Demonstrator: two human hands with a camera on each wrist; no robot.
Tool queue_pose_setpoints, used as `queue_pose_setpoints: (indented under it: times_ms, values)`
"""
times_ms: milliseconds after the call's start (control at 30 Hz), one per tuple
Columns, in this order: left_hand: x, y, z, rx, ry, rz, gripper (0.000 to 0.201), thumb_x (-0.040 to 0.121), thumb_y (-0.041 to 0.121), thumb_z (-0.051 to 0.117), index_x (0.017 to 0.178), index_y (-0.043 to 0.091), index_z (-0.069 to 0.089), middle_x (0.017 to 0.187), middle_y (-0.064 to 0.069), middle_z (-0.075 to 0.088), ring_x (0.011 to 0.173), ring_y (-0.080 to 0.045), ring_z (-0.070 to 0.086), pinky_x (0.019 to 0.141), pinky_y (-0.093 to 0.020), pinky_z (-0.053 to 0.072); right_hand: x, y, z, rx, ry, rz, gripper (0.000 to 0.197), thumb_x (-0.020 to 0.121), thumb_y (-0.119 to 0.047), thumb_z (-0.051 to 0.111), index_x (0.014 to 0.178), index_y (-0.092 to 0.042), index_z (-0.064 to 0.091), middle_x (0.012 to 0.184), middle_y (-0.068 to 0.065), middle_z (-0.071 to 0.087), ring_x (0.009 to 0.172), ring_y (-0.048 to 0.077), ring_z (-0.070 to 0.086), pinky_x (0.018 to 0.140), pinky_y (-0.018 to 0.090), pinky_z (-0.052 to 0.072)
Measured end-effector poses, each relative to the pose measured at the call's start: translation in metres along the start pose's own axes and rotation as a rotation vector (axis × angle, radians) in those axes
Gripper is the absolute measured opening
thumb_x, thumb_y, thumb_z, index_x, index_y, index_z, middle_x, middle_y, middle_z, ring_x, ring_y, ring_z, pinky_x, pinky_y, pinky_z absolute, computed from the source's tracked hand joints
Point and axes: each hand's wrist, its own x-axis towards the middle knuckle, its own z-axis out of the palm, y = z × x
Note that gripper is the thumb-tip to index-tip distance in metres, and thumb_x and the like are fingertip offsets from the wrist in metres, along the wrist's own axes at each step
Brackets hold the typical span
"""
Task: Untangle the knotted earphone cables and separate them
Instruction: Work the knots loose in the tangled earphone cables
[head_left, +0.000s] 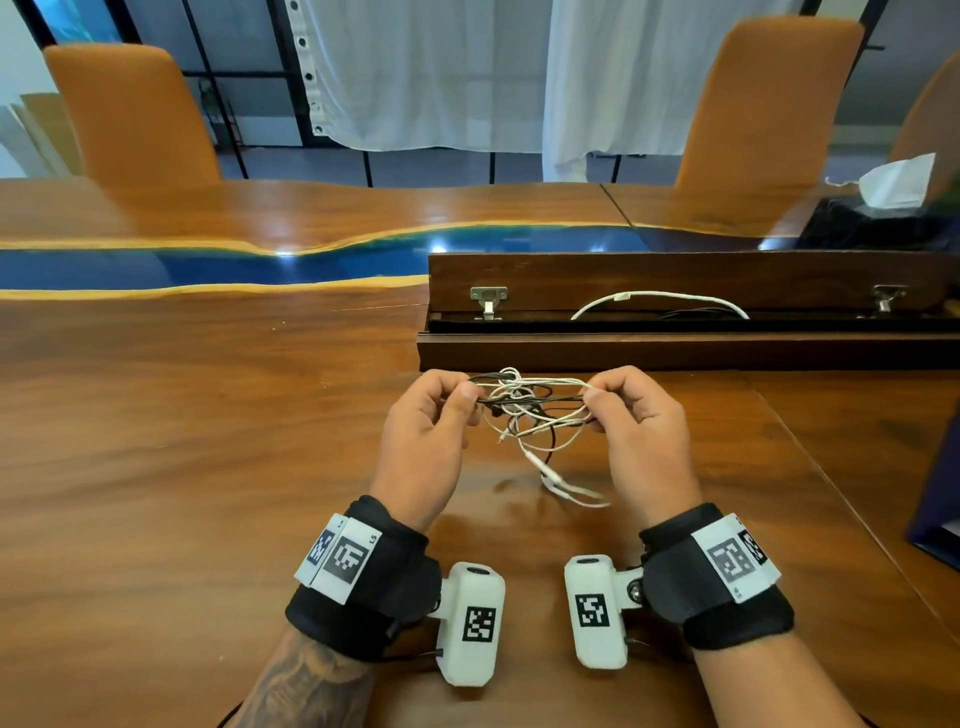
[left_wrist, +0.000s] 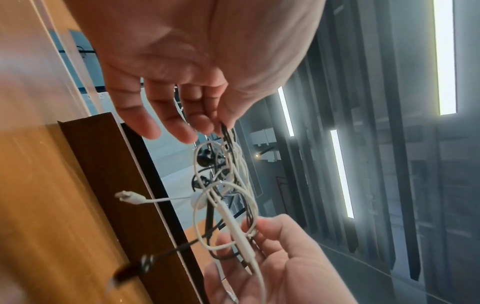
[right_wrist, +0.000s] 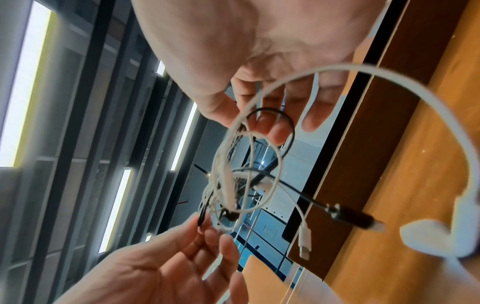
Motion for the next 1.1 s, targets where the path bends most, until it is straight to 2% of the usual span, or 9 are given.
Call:
queue_pose_setpoints:
  times_ms: [167, 300, 400, 533, 600, 667, 767, 867, 1100]
  values:
    - [0.001, -0.001, -0.001, -0.010, 0.034, -0.031, 0.020, 0.105, 0.017, 0.046, 0.092, 0.017, 0.061, 0.087, 0.002, 0.063, 0.079, -0.001, 0.060, 0.070, -0.028, 0.050, 0.002, 0.004, 0.000, -0.063, 0.089, -0.004, 0.020, 0.095, -0.007, 0.057, 0.080, -0.018, 0.064, 0.075, -0.002, 0.060, 0.070, 0.002, 0.055, 0.061, 0.013, 0.046]
    - [0.000, 0.000, 0.003, -0.197, 0.008, -0.102, 0.022, 0.107, 0.018, 0.042, 0.095, 0.017, 0.061, 0.092, 0.005, 0.065, 0.084, -0.002, 0.063, 0.066, -0.029, 0.054, 0.004, 0.008, 0.000, -0.055, 0.041, 0.033, 0.018, 0.095, -0.009, 0.056, 0.081, -0.016, 0.066, 0.078, 0.000, 0.065, 0.079, 0.021, 0.064, 0.070, 0.035, 0.055]
    - [-0.002, 0.003, 0.005, -0.193, -0.049, -0.071, 0.019, 0.107, 0.014, 0.041, 0.100, 0.015, 0.058, 0.095, 0.004, 0.069, 0.090, -0.010, 0.067, 0.067, -0.028, 0.055, 0.002, 0.007, 0.003, 0.040, 0.002, 0.077, 0.015, 0.095, -0.008, 0.056, 0.091, -0.015, 0.068, 0.086, -0.001, 0.072, 0.085, 0.016, 0.069, 0.075, 0.032, 0.056]
    - [-0.003, 0.002, 0.008, -0.102, -0.054, -0.015, 0.013, 0.105, 0.013, 0.046, 0.100, 0.014, 0.059, 0.091, 0.007, 0.073, 0.091, -0.012, 0.069, 0.069, -0.027, 0.054, 0.000, 0.004, 0.006, 0.161, -0.099, 0.062, 0.037, 0.094, -0.042, 0.043, 0.105, -0.020, 0.070, 0.102, -0.003, 0.073, 0.098, 0.012, 0.067, 0.084, 0.026, 0.053]
    - [-0.005, 0.003, 0.010, -0.057, -0.059, 0.024, 0.013, 0.104, 0.012, 0.049, 0.098, 0.015, 0.061, 0.091, 0.006, 0.074, 0.090, -0.009, 0.070, 0.070, -0.024, 0.054, -0.002, 0.002, 0.005, 0.076, -0.160, -0.017, 0.036, 0.097, -0.051, 0.051, 0.107, -0.024, 0.070, 0.102, -0.010, 0.072, 0.099, 0.007, 0.066, 0.083, 0.021, 0.052]
    - [-0.006, 0.004, 0.010, -0.056, -0.067, 0.054, 0.013, 0.102, 0.010, 0.051, 0.097, 0.014, 0.063, 0.089, 0.003, 0.074, 0.086, -0.007, 0.070, 0.068, -0.021, 0.054, -0.002, -0.001, 0.005, 0.011, -0.194, -0.056, 0.018, 0.097, -0.039, 0.063, 0.102, -0.024, 0.072, 0.096, -0.010, 0.073, 0.092, 0.008, 0.067, 0.079, 0.026, 0.054]
    - [-0.007, 0.004, 0.010, -0.066, -0.068, 0.066, 0.011, 0.100, 0.007, 0.055, 0.097, 0.011, 0.065, 0.086, 0.004, 0.073, 0.081, -0.008, 0.069, 0.065, -0.023, 0.057, -0.004, -0.003, 0.003, 0.060, -0.276, -0.040, 0.024, 0.093, -0.041, 0.059, 0.100, -0.024, 0.073, 0.087, -0.013, 0.073, 0.083, 0.003, 0.067, 0.072, 0.019, 0.052]
    - [-0.007, 0.003, 0.010, -0.041, -0.064, 0.093, 0.010, 0.098, 0.007, 0.059, 0.096, 0.012, 0.068, 0.088, 0.003, 0.073, 0.080, -0.012, 0.069, 0.066, -0.029, 0.061, -0.006, -0.004, 0.004, 0.055, -0.358, -0.021, 0.017, 0.092, -0.037, 0.065, 0.107, -0.033, 0.071, 0.097, -0.014, 0.075, 0.092, 0.005, 0.069, 0.076, 0.018, 0.055]
    - [-0.001, -0.002, 0.005, -0.072, -0.021, -0.049, 0.014, 0.103, 0.008, 0.050, 0.101, 0.012, 0.062, 0.099, -0.007, 0.073, 0.094, -0.021, 0.071, 0.070, -0.038, 0.062, 0.000, -0.001, 0.003, 0.193, -0.200, 0.043, 0.021, 0.100, -0.005, 0.056, 0.098, -0.018, 0.073, 0.093, -0.002, 0.076, 0.090, 0.012, 0.070, 0.079, 0.025, 0.055]
